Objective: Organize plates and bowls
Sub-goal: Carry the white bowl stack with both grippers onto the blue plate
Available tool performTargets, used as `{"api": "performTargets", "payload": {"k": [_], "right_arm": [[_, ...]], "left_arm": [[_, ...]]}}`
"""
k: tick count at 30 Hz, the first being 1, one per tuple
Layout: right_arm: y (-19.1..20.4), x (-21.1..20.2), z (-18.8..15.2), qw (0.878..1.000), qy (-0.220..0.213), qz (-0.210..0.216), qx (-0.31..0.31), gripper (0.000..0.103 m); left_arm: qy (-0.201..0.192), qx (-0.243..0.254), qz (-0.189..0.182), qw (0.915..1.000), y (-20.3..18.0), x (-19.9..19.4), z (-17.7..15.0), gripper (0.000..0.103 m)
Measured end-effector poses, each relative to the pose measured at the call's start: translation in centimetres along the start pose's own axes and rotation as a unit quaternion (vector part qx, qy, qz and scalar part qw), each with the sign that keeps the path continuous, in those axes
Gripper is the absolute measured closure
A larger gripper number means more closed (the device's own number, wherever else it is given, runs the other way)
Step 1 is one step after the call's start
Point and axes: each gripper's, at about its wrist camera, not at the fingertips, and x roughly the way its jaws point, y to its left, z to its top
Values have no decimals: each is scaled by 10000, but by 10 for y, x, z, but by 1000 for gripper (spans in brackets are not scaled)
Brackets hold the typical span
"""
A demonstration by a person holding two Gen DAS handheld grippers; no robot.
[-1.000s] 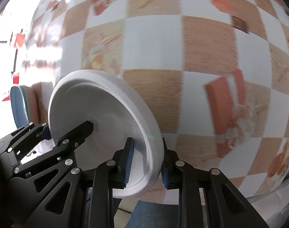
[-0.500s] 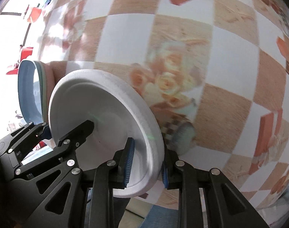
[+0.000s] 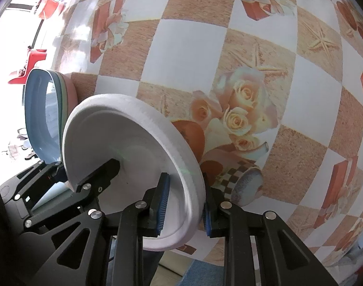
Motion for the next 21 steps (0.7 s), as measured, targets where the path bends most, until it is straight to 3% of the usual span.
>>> {"api": "performTargets", "payload": {"k": [10,11,21], "right_arm": [[12,1,6,10000,31,-5,-12,76],[8,6,2,10000,28,-2,-13,76],[3,2,0,10000,56,29,-54,76]], "left_arm": [[-45,-1,60,10000,15,12,0,67],[-43,-23,61,10000,-1,11,5,67],[-28,13,64,10000,-20,9,11,67]]}}
